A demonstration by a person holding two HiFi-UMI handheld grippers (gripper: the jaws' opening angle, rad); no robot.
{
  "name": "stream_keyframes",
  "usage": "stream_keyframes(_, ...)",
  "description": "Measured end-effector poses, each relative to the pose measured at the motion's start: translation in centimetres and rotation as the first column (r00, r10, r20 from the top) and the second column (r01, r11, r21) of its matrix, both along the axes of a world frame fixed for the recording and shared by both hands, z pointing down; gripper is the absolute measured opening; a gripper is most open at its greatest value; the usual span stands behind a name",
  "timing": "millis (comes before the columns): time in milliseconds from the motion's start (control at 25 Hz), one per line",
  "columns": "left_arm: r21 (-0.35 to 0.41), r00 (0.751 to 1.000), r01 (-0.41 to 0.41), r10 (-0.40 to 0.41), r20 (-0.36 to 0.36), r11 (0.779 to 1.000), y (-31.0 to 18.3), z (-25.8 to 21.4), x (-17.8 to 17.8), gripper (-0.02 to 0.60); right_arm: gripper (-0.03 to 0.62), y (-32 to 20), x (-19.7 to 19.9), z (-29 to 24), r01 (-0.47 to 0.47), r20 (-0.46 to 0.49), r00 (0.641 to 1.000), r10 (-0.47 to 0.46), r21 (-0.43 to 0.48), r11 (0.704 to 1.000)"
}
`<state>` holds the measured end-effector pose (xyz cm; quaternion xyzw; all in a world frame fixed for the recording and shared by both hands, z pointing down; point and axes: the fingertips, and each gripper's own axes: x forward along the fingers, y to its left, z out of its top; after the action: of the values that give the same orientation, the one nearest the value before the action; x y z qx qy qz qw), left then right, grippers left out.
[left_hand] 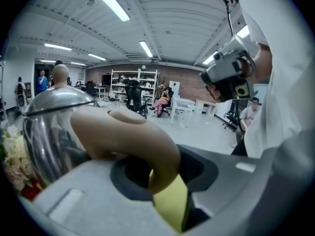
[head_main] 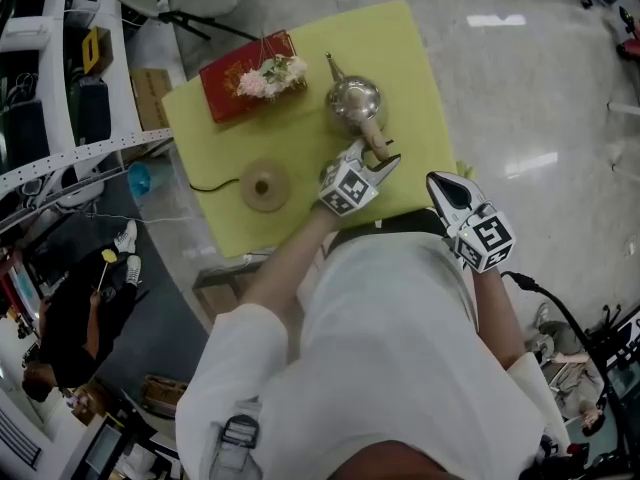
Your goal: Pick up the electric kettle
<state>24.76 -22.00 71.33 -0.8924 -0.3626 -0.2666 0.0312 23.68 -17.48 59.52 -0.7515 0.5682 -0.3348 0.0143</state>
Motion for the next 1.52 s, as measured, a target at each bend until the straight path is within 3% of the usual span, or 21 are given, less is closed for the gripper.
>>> stream_keyframes(400,-0.023,1.000,-0.016,0.016,-0.012,1.000,0.2,1.0,0.5,0.126,0.005,0.2,0.4,1.6,0.006,0.027,1.000,-0.006,-0.019,1.000)
stream_keyframes(880,0.040,0.999,-0.029,0.030,-0.029,0.999,0.7,3.7,-1.4,0.121,0.005,1.0,-0.2,3.0,-0.005,0.056,0.998,0.006,-0.024,1.000)
stream_keyframes(1160,0.038,0.998,-0.023,0.025,-0.051,0.999,0.7,4.0,-1.3,0.123,0.005,1.5,-0.7,3.4,-0.005,0.058,0.998,0.006,-0.025,1.000)
stream_keyframes(1520,0.038,0.998,0.042,-0.040,-0.041,0.998,-0.5,3.1,-2.1,0.178,0.005,1.4,-1.7,1.9,0.004,0.027,1.000,-0.004,-0.004,1.000)
